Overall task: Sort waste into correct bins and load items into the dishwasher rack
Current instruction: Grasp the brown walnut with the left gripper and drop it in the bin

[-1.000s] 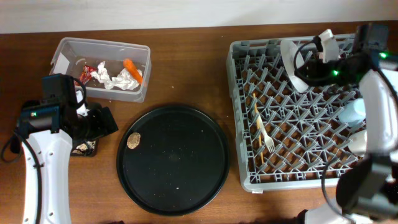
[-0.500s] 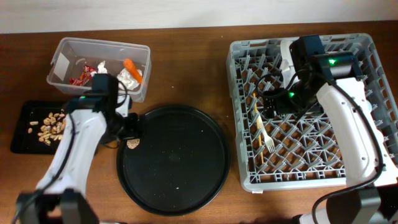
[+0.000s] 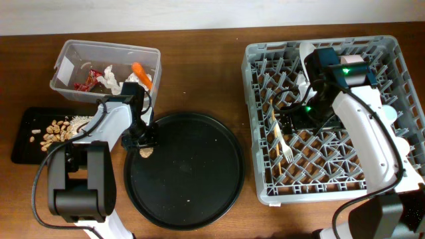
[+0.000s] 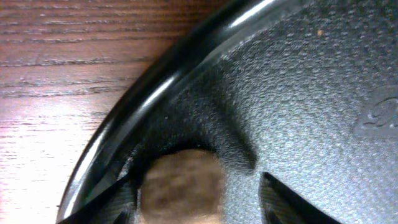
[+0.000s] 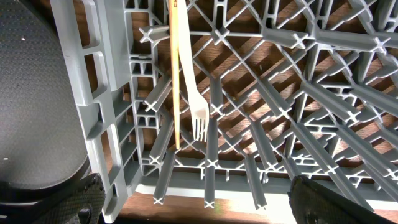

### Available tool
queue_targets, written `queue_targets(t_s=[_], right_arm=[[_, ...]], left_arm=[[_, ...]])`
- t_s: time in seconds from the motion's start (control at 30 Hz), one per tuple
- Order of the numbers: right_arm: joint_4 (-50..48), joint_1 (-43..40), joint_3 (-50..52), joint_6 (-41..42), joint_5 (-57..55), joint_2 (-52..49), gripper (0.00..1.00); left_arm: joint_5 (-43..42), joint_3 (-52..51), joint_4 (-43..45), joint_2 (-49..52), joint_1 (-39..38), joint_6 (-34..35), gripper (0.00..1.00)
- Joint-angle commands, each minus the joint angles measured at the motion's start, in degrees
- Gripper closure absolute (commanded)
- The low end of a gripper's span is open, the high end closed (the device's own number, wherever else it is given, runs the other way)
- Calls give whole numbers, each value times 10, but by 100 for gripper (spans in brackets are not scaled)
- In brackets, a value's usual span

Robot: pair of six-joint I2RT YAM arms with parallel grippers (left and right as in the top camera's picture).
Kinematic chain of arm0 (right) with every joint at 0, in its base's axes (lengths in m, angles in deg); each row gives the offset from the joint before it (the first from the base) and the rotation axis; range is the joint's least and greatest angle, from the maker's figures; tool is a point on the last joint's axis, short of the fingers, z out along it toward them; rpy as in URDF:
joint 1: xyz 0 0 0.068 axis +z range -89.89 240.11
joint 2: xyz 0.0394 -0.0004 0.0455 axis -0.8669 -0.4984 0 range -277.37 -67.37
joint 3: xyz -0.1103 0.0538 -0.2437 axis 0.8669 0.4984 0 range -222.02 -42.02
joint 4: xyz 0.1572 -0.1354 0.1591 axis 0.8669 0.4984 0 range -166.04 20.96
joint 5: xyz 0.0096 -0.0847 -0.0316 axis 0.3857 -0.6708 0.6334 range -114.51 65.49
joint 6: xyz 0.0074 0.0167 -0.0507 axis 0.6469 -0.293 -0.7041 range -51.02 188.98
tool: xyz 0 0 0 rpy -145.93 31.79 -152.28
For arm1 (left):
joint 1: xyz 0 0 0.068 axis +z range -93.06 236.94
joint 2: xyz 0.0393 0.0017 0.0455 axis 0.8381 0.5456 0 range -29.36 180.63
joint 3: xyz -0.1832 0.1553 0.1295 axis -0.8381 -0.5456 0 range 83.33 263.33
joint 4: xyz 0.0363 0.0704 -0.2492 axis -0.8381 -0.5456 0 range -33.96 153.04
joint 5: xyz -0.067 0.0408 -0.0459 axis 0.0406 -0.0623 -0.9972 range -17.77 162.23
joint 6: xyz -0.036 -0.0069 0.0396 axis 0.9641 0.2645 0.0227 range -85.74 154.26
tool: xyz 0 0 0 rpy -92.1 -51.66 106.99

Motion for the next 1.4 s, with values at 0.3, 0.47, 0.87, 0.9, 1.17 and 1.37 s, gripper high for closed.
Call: queue_targets(t_s=[0.3,0.47,0.87,0.9,1.17,1.37], right_arm=[[0,1,3,3,-26,1,2],[0,1,3,2,-26,1,2],[0,1,3,2,-26,1,2],[0,1,3,2,-26,1,2],[2,1,3,2,-26,1,2],[2,1,3,2,-26,1,2]], left_arm=[[-4,125,-107,-50,1,-4,100],[69,221,7,-90,8,-4,99],[118,221,-60,-89,113,132,99],[125,221,-104,-94,163,184,100],[123,86,-2,-92,382,215,86],[123,86,4,-92,382,215,62]])
